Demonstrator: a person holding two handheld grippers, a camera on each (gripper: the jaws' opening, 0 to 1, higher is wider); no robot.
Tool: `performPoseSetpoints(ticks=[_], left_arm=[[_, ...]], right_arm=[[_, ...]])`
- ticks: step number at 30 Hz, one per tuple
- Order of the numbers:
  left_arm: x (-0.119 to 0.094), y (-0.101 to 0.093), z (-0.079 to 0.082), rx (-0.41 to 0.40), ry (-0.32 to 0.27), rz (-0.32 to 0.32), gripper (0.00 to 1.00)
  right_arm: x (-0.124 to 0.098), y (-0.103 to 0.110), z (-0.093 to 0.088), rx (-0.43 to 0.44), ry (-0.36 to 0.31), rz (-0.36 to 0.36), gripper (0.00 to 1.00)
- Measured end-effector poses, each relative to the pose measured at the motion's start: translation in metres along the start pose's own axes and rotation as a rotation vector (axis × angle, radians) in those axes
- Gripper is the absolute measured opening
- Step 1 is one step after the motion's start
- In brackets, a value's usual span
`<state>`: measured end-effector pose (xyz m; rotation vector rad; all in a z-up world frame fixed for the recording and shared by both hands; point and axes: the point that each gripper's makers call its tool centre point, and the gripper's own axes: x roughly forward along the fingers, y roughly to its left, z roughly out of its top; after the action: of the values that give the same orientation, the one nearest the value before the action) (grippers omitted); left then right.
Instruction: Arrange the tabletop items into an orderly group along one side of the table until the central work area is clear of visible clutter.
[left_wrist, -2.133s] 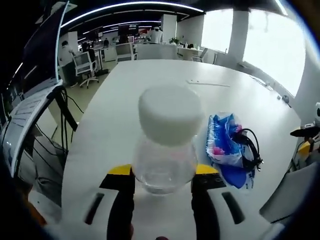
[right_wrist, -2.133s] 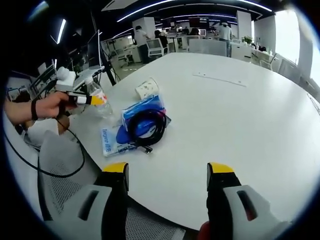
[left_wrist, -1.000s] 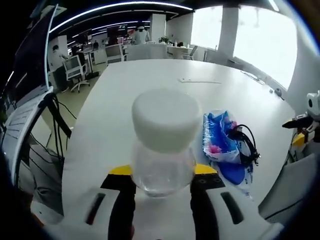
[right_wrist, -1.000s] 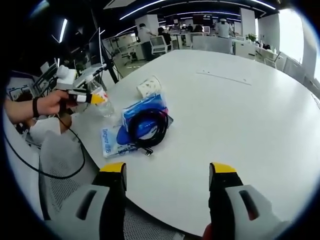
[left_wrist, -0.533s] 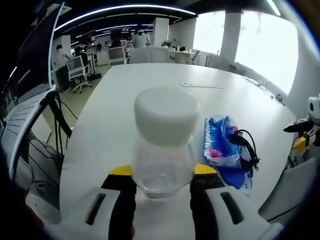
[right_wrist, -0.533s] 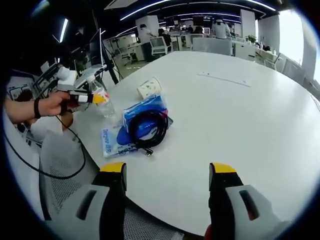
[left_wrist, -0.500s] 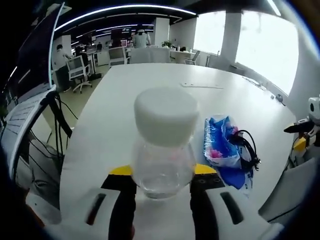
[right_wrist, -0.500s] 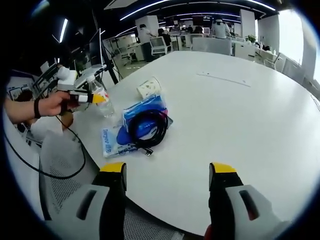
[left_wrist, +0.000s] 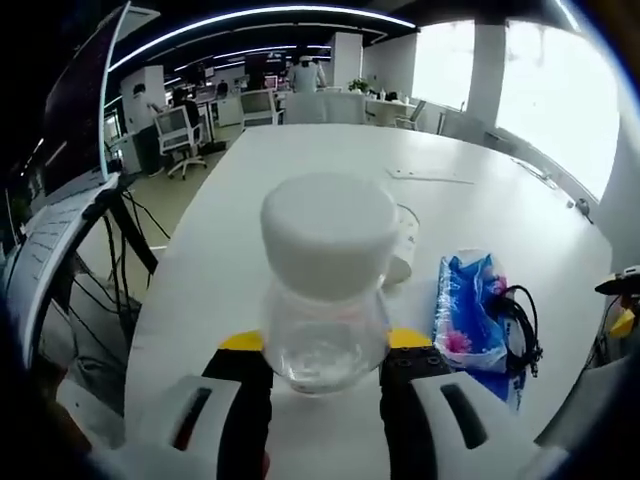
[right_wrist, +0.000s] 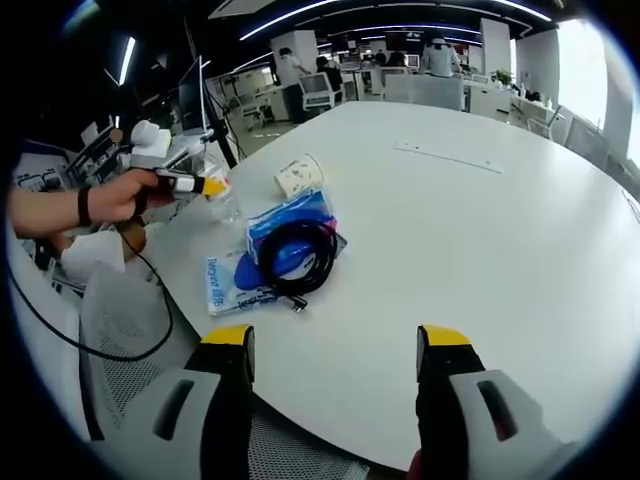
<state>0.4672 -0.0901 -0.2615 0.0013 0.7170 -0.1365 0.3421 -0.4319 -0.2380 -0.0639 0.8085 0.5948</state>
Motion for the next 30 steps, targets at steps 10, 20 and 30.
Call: performPoseSetpoints(ticks=[10, 20, 30], left_arm=[[0.023, 0.008, 0.02, -0.006, -0.001, 0.006, 0.41], [0.042, 0.009, 0.037, 0.033, -0.001, -0.018, 0.41], [0.053, 0.011, 0.046, 0.05, 0.005, -0.023, 0.41]], right_arm=[[-0.001, -0.005, -0.003, 0.005, 0.009, -0.002, 0.65], [0.001, -0.006, -0.002, -0.004, 0.025, 0.004, 0.66], [0.002, -0.008, -0.004, 0.006, 0.027, 0.0, 0.66]])
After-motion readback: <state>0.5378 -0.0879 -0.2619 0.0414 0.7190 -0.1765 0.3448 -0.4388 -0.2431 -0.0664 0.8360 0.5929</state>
